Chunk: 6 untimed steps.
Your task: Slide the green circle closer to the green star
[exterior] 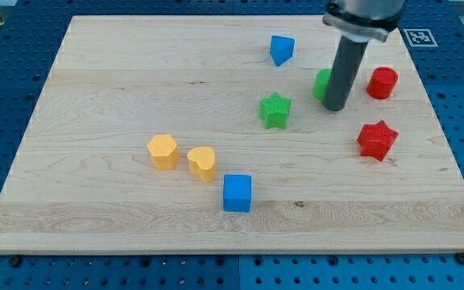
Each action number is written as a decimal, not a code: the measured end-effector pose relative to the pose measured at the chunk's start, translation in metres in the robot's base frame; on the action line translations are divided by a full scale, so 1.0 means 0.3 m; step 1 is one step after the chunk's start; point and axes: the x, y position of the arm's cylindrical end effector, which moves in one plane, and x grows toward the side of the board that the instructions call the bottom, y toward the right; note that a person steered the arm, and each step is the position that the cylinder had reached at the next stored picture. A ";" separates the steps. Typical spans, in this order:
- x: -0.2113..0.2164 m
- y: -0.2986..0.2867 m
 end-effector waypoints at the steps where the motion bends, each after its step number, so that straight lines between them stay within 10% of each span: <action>1: 0.000 0.057; 6: -0.100 -0.207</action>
